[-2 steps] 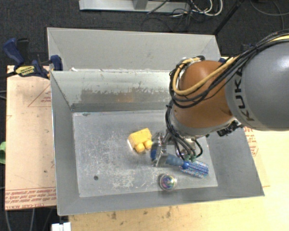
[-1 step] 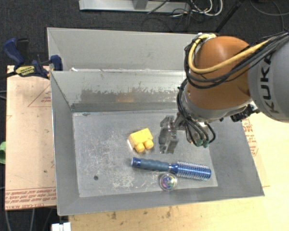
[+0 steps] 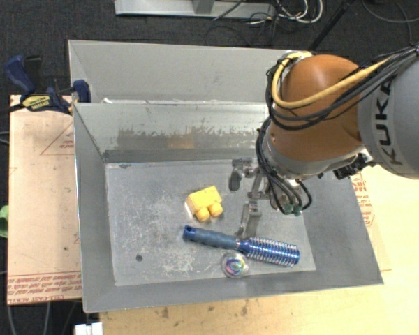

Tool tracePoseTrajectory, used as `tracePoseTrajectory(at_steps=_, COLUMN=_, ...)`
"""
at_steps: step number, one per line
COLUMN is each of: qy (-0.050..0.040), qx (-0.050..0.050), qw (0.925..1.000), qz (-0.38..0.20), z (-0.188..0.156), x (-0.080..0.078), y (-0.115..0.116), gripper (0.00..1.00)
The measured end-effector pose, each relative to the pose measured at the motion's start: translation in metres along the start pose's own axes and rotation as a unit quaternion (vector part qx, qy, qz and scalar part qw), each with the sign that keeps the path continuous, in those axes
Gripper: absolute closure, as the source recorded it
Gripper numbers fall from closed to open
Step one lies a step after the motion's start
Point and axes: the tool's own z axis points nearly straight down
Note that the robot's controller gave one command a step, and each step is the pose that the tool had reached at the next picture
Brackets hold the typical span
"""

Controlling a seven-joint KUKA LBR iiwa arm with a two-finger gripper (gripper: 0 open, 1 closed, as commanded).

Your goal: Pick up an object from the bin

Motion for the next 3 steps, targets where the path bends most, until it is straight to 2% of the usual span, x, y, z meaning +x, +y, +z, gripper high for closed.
tracePoseTrajectory(at_steps=1, qy=0.0037, qx=0.001, qw=0.9997, qz=-0.023, z=0.173, x=0.017, y=-0.009, gripper=0.00)
tracePoseTrajectory(at_steps=2, qy=0.0011, qx=0.000, qw=0.9997, qz=-0.023, z=0.169, x=0.016, y=-0.009, gripper=1.00)
tracePoseTrajectory(at_steps=3, qy=-0.0040, qx=0.000, qw=0.9982, qz=-0.060, z=-0.034, x=0.000, y=-0.001, gripper=1.00)
